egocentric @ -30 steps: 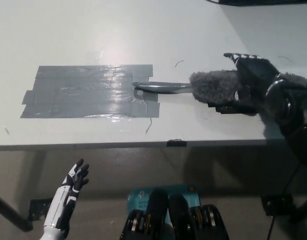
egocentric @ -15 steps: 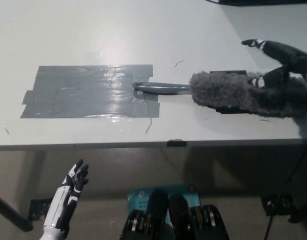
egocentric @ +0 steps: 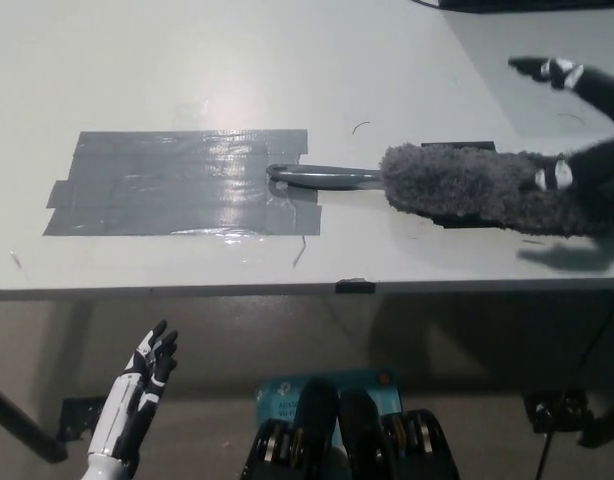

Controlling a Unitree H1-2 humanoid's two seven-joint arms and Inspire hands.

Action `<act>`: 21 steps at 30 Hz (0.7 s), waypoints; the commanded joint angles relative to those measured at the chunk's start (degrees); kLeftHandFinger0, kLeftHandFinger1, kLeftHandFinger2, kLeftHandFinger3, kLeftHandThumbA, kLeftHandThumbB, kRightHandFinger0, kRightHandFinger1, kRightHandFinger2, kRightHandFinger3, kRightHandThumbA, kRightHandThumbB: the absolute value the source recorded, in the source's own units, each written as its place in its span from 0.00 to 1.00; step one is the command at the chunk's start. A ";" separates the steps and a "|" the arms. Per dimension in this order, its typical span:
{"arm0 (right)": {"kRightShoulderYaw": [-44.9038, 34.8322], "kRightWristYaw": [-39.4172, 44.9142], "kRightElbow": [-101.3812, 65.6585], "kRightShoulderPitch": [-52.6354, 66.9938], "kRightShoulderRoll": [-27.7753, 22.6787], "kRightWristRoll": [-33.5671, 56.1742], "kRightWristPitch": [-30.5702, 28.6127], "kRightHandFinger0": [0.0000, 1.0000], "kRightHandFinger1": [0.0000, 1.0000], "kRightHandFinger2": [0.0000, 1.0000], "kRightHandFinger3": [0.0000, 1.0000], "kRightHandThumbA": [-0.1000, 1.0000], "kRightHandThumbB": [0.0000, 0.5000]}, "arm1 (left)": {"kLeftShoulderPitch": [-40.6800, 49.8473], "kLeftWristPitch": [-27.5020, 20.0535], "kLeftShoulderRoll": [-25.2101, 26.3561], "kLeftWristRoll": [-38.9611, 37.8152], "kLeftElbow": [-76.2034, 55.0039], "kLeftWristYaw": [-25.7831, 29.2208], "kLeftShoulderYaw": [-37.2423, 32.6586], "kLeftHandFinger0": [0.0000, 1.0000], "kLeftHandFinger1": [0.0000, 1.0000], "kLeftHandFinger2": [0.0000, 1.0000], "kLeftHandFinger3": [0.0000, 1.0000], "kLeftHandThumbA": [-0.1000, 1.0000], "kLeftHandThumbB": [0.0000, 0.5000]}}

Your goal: A person hands a grey duster to the robot and the robot grabs it with its right hand and places it on the black marked spot infron tof it on the desk

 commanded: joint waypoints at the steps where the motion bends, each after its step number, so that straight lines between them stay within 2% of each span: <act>1: -17.41 -13.74 -47.06 23.52 10.40 22.29 4.43 1.00 1.00 1.00 1.00 1.00 0.64 | 0.19 -1.92 0.99 -1.74 -2.10 -1.97 -0.48 1.00 1.00 1.00 1.00 0.93 0.34; 2: -16.04 -14.66 -44.95 27.58 12.92 21.82 0.31 1.00 1.00 1.00 1.00 1.00 0.64 | 0.67 -1.69 0.87 -1.74 -2.24 -1.93 -0.52 1.00 1.00 1.00 1.00 0.93 0.35; 3: -15.06 -15.28 -43.40 31.13 15.29 20.99 -2.00 1.00 1.00 1.00 1.00 1.00 0.71 | 1.37 -1.48 0.70 -1.64 -2.44 -1.87 -0.62 1.00 1.00 1.00 1.00 0.93 0.39; 4: -14.66 -15.71 -42.44 33.33 17.12 21.07 -2.99 1.00 1.00 1.00 1.00 1.00 0.77 | 1.99 -1.34 0.56 -1.51 -2.66 -1.82 -0.75 1.00 1.00 1.00 1.00 0.93 0.40; 5: -14.51 -16.02 -41.68 34.72 18.63 21.47 -3.63 1.00 1.00 1.00 1.00 1.00 0.79 | 2.32 -1.18 0.48 -1.40 -2.87 -1.79 -0.84 1.00 1.00 1.00 1.00 0.94 0.41; 6: -13.68 -16.58 -37.75 37.28 21.76 21.98 -7.64 1.00 1.00 1.00 1.00 1.00 0.74 | 2.86 -1.20 0.32 -1.31 -3.01 -1.72 -0.95 1.00 1.00 1.00 1.00 0.94 0.40; 7: -13.05 -17.18 -34.17 39.06 24.24 21.28 -11.09 1.00 1.00 1.00 1.00 1.00 0.75 | 3.39 -1.39 0.26 -1.25 -3.03 -1.69 -1.01 1.00 1.00 1.00 1.00 0.94 0.40; 9: -12.99 -17.57 -28.72 40.86 28.09 20.28 -13.99 1.00 1.00 1.00 1.00 1.00 0.75 | 4.33 -1.63 0.30 -0.90 -3.17 -1.64 -1.18 1.00 1.00 1.00 1.00 0.95 0.38; 11: -13.11 -17.91 -22.51 42.18 31.43 18.77 -17.05 1.00 1.00 1.00 1.00 1.00 0.67 | 4.79 -1.63 0.38 -0.66 -3.20 -1.61 -1.27 1.00 1.00 1.00 1.00 0.95 0.38; 12: -13.30 -17.92 -21.33 42.51 32.18 18.02 -17.55 1.00 1.00 1.00 1.00 1.00 0.69 | 4.91 -1.72 0.36 -0.65 -3.10 -1.65 -1.34 1.00 1.00 1.00 1.00 0.95 0.39; 17: -13.64 -17.69 -9.96 42.99 35.41 16.31 -22.73 1.00 1.00 1.00 1.00 1.00 0.51 | 5.25 -2.36 0.13 -0.65 -2.45 -1.78 -1.82 1.00 1.00 1.00 1.00 0.96 0.39; 21: -13.04 -17.97 -4.19 43.57 36.13 15.05 -26.05 1.00 1.00 1.00 1.00 1.00 0.53 | 5.82 -2.64 0.43 -0.94 -2.80 -1.75 -1.65 1.00 1.00 1.00 1.00 0.96 0.38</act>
